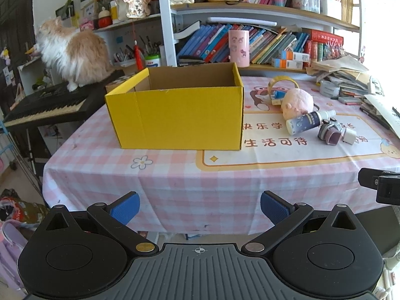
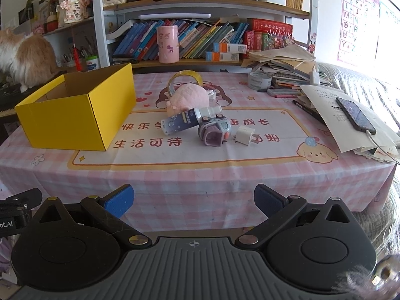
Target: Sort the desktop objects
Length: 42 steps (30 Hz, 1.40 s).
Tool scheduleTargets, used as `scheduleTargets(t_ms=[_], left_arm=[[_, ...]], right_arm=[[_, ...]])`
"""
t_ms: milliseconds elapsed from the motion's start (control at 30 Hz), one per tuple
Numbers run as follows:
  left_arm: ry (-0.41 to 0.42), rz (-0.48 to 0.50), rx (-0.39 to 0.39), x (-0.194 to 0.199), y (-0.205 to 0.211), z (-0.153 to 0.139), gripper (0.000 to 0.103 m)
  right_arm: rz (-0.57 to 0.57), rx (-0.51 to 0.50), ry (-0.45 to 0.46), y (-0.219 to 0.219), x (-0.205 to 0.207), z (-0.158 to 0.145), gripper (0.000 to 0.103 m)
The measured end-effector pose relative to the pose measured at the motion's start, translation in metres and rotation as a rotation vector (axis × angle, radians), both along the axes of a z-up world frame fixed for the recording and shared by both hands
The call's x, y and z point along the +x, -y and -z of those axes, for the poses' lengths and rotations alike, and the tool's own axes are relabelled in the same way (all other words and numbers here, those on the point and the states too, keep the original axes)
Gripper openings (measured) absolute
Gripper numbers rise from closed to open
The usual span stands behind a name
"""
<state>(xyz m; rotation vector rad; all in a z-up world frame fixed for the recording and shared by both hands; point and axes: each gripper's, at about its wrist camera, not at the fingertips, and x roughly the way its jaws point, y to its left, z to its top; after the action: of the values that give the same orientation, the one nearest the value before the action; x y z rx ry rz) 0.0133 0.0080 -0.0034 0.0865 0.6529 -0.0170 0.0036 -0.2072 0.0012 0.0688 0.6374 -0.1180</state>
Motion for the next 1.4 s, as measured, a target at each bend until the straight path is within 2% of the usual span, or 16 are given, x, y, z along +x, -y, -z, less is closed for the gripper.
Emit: scheduleTargets(t_ms=[1400], left_arm=[[-0.030,0.041,0.001,0.012,0.003,0.005,0.103]], right_arm=[[0.028,-0.003,-0.027,0.001,0.007,0.002,0.103]])
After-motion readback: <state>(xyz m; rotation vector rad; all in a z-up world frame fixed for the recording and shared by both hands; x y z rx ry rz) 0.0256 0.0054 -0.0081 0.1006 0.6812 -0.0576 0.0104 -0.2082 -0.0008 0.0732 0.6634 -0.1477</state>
